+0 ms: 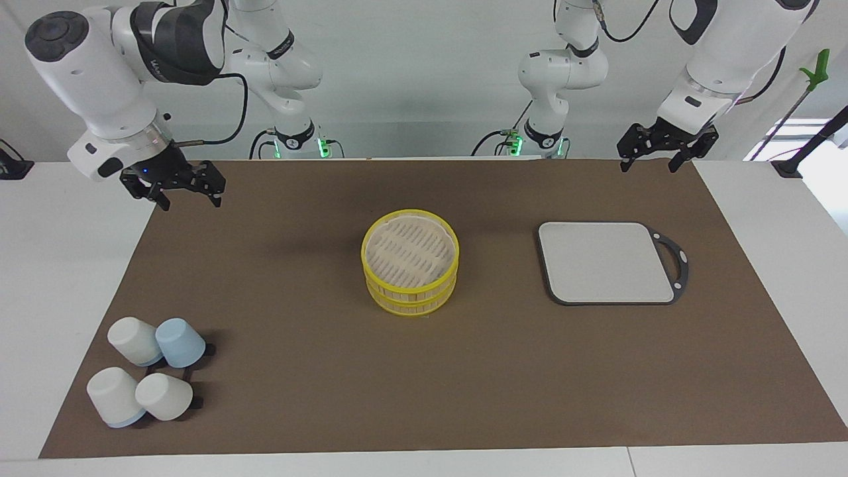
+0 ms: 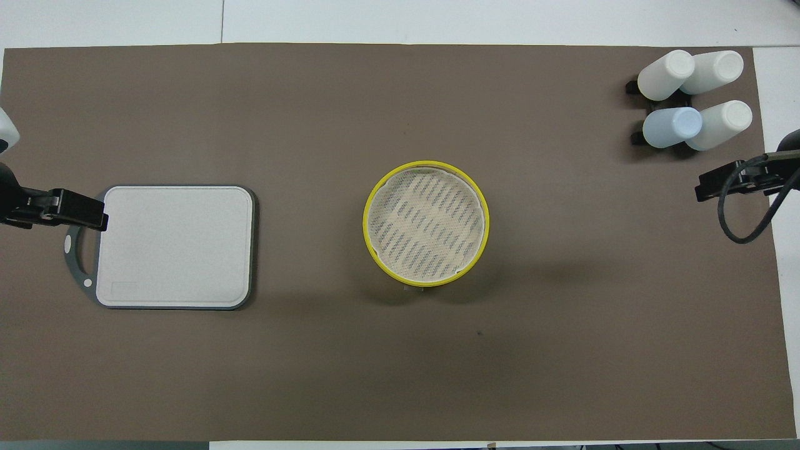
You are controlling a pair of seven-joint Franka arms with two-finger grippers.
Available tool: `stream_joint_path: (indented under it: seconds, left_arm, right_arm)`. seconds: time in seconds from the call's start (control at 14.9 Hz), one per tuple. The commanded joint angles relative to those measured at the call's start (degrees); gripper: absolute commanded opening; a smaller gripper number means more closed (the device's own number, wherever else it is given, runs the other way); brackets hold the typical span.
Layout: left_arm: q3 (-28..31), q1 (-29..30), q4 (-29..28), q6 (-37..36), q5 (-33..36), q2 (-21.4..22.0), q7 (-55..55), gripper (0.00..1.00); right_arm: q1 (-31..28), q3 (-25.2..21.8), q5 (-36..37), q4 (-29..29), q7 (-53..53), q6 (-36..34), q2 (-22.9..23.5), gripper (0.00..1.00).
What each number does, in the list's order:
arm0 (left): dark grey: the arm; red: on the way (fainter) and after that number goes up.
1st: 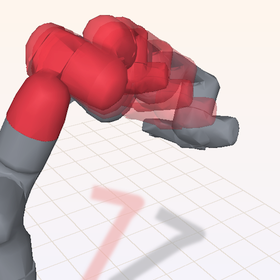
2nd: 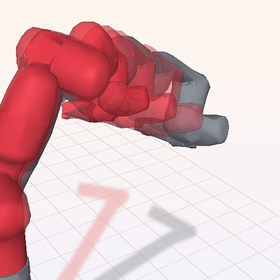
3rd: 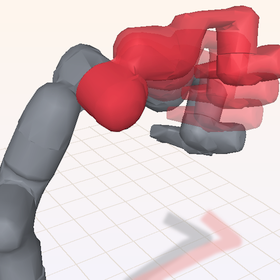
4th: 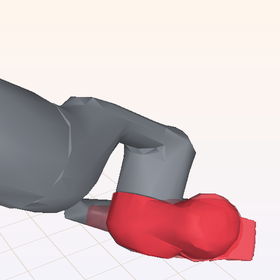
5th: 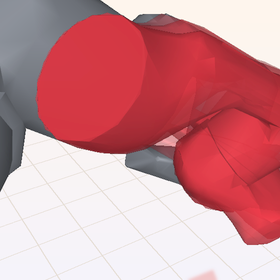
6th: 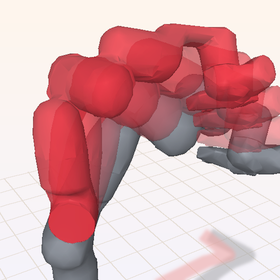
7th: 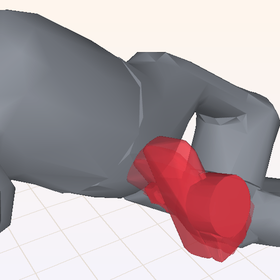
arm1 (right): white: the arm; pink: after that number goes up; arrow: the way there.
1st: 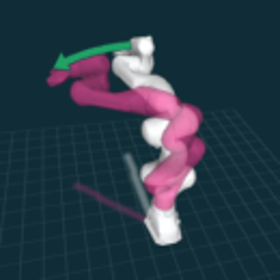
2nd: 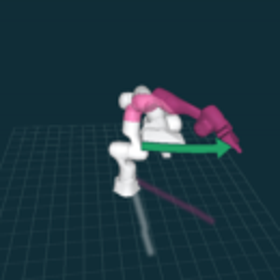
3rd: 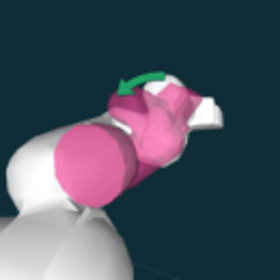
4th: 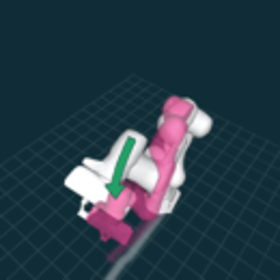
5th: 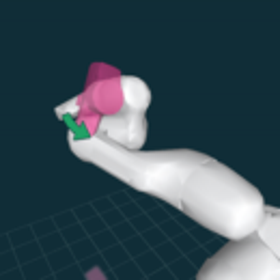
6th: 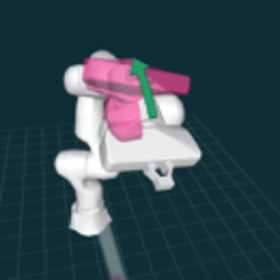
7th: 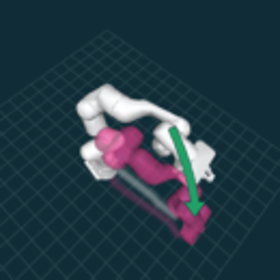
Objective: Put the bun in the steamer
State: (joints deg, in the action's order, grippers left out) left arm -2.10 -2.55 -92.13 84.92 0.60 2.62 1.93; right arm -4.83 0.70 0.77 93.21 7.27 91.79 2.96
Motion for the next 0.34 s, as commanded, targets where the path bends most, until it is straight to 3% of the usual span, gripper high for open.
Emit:
stream_joint_path:
  seconds: [0.0,0.27]
  left_arm:
    - [0.08,0.18,-0.94,0.77,-0.69,0.98,0.35,1.0]
    - [0.17,0.18,-0.94,0.77,-0.69,0.98,0.35,1.0]
  right_arm:
    - [-1.06,0.89,0.29,-0.13,1.17,-1.0,0.03,1.0]
    - [-1.06,0.97,0.2,-0.13,0.82,-0.91,-0.06,1.0]
